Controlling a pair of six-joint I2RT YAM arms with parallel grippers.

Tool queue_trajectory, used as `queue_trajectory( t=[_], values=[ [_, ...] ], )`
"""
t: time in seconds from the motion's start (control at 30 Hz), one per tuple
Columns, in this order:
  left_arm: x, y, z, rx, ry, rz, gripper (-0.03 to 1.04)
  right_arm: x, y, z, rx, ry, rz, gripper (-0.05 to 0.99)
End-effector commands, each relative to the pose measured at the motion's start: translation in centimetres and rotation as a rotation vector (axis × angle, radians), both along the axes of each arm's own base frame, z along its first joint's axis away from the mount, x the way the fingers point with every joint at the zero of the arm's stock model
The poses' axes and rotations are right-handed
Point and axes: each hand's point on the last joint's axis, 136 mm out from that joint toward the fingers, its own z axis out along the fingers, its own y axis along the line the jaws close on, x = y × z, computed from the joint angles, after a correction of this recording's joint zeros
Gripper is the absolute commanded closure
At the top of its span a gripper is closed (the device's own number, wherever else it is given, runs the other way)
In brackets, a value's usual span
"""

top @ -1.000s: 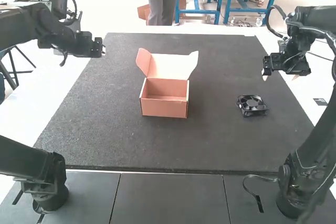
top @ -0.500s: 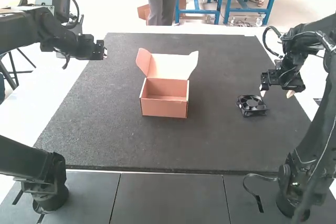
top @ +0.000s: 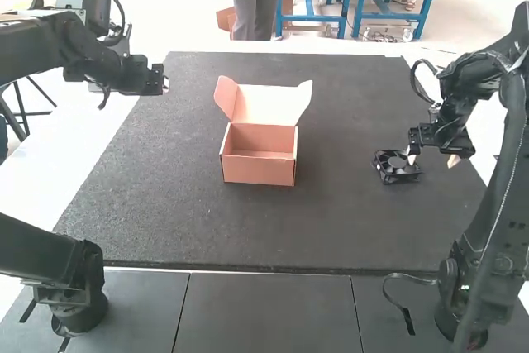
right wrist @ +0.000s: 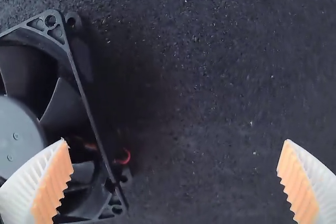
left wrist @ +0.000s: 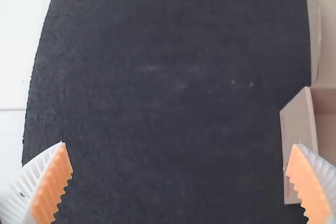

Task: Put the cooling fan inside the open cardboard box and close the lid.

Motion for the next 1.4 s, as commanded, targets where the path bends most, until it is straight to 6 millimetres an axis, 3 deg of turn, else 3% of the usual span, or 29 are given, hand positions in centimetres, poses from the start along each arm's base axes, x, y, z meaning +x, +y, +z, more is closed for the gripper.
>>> queue_trajectory(
  t=[0.0, 0.23, 0.67, 0.77, 0.9, 1.0, 1.13, 1.23, 1.3, 1.37],
  values=[
    [0.0, -0.3, 0.4, -0.012, -0.008, -0.007, 0.04, 1.5, -0.7, 1.0, 0.004, -0.045, -0.025, 0.04],
    [-0.3, -0.3, 0.1, -0.013, 0.003, -0.005, 0.04, 2.0, -0.8, 0.8, 0.003, -0.050, -0.025, 0.04],
    [-0.5, -0.3, 0.2, -0.013, 0.009, -0.006, 0.04, 1.4, -0.8, -1.8, 0.008, 0.018, -0.027, 0.04],
    [-0.5, -0.3, 0.2, -0.013, 0.010, -0.006, 0.04, 1.1, -0.8, -2.5, 0.010, 0.040, -0.035, 0.16],
    [-0.5, -0.3, 0.3, -0.013, 0.009, -0.006, 0.04, 0.7, -0.2, -3.1, 0.051, 0.059, -0.062, 0.67],
    [-0.6, -0.3, 0.2, -0.013, 0.013, -0.005, 0.04, 0.6, 0.6, -3.6, 0.092, 0.067, -0.056, 0.93],
    [-0.7, -0.3, -0.1, -0.013, 0.021, -0.006, 0.04, 0.6, 1.2, -3.5, 0.123, 0.069, -0.077, 0.95],
    [-0.7, -0.3, -0.2, -0.013, 0.021, -0.006, 0.04, 0.9, 1.8, -2.4, 0.164, 0.067, -0.083, 0.95],
    [-0.7, -0.3, -0.4, -0.012, 0.021, -0.003, 0.04, 1.4, 1.8, -0.7, 0.176, 0.047, -0.080, 0.95],
    [-0.6, -0.3, -0.5, -0.012, 0.018, -0.005, 0.04, 2.4, 1.7, 2.4, 0.171, -0.014, -0.077, 0.95]
  ],
)
